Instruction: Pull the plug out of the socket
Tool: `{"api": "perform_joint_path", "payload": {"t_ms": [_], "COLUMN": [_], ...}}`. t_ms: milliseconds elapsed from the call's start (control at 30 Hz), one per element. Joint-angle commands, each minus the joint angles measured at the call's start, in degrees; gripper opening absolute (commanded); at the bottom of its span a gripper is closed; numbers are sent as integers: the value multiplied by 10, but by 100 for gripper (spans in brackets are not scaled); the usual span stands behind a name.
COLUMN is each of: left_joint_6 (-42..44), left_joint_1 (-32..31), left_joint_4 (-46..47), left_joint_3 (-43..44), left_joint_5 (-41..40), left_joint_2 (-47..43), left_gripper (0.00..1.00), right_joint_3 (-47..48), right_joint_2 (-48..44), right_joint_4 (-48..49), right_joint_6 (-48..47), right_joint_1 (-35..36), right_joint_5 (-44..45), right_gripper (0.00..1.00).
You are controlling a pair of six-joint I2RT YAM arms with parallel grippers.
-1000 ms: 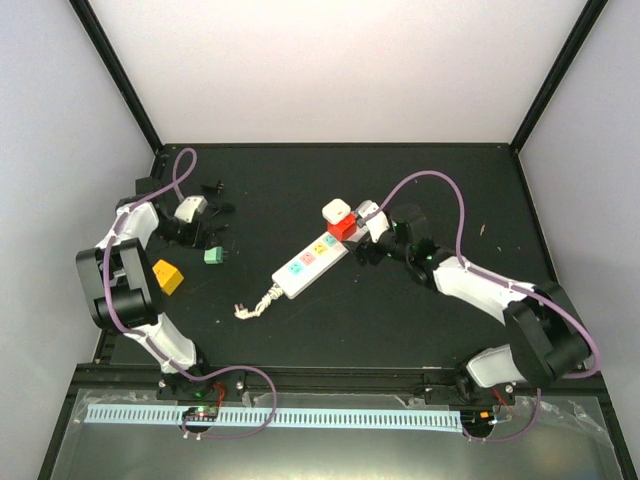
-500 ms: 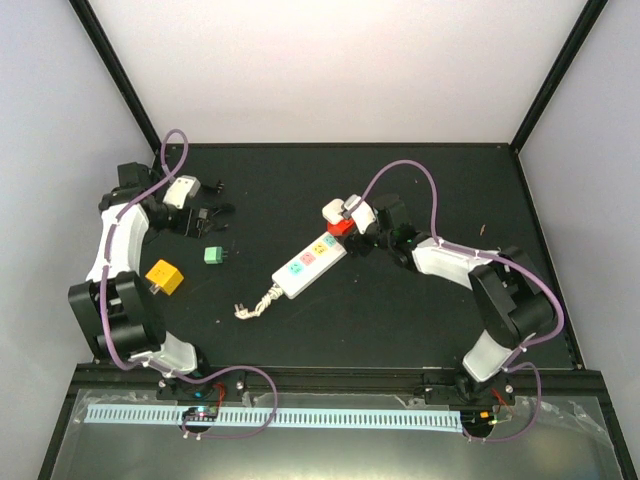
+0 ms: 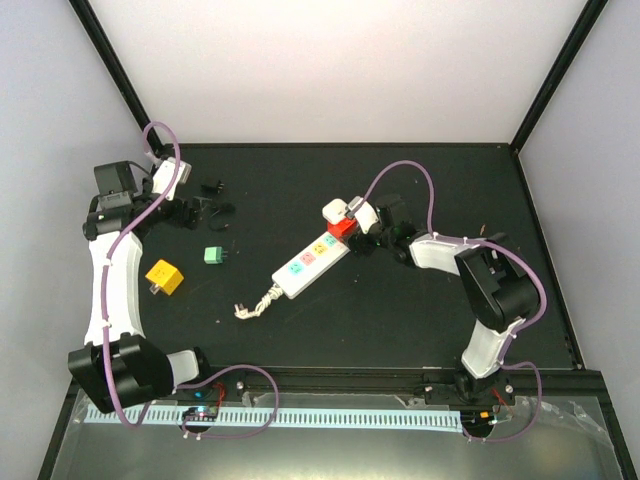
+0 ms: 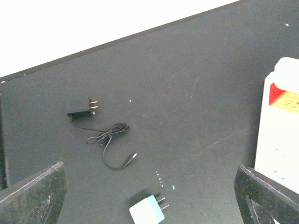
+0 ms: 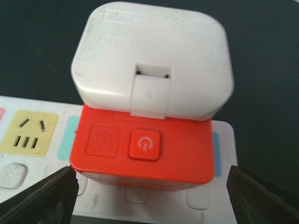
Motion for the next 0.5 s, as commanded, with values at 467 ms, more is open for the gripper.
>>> {"api": "perform_joint_path", "payload": {"t_ms": [467], "left_joint_6": [-70], "left_joint_1": [-16], "left_joint_4": [-19], "left_joint_3": [23], "left_joint_5": [105], "left_joint_2": [55], "left_gripper": [99], "right_joint_3": [31], "right_joint_2": [42], "right_joint_4": [45], "right_joint_6": [-11], "right_joint_1": [2], "right_joint_5": [-49], "right_gripper": [66]}}
